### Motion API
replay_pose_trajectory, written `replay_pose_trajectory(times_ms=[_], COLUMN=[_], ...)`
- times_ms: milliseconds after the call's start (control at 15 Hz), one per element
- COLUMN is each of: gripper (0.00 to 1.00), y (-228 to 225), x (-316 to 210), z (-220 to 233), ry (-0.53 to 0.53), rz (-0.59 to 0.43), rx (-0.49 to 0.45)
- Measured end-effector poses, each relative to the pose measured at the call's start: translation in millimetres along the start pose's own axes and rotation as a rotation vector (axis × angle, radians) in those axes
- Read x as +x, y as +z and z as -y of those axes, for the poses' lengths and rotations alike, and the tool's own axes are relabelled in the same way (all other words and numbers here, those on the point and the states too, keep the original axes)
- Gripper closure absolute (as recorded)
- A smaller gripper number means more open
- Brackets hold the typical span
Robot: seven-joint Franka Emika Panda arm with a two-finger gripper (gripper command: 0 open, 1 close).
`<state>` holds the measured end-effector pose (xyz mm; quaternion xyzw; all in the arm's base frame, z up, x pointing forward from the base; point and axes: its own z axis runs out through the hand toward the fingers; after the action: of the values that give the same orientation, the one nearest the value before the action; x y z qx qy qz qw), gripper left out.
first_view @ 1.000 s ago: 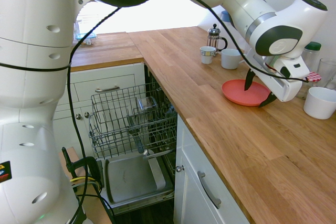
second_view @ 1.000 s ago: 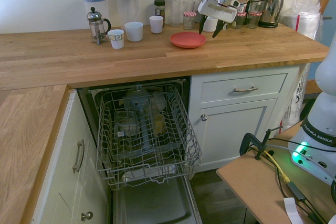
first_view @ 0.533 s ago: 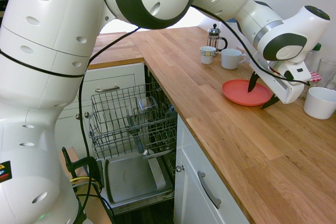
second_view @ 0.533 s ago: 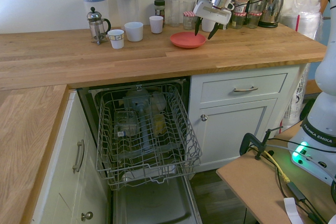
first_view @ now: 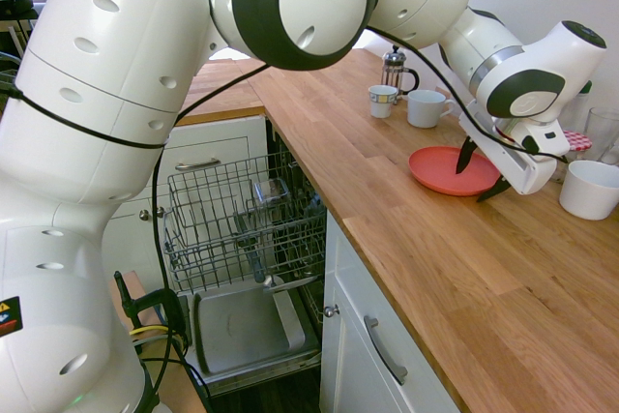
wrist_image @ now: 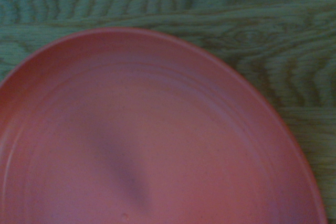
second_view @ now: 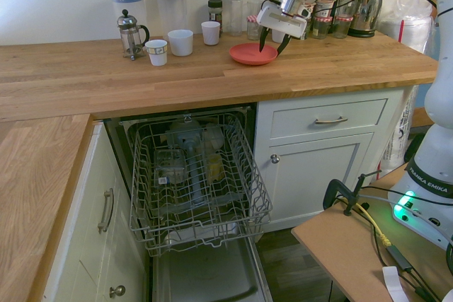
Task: Put the plate in the dishwasher
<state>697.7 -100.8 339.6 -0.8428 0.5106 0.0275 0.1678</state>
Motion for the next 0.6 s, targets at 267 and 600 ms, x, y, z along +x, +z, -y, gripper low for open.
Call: replay_pose_trajectory(times_ms=[267,600], gripper=[1.0,1.0], y=[3.3,5.4], x=[2.4,8.3], z=[-2.2,-8.3], ry=[0.01,0.003], rz=[0.011,0.024], rx=[0.004,0.013])
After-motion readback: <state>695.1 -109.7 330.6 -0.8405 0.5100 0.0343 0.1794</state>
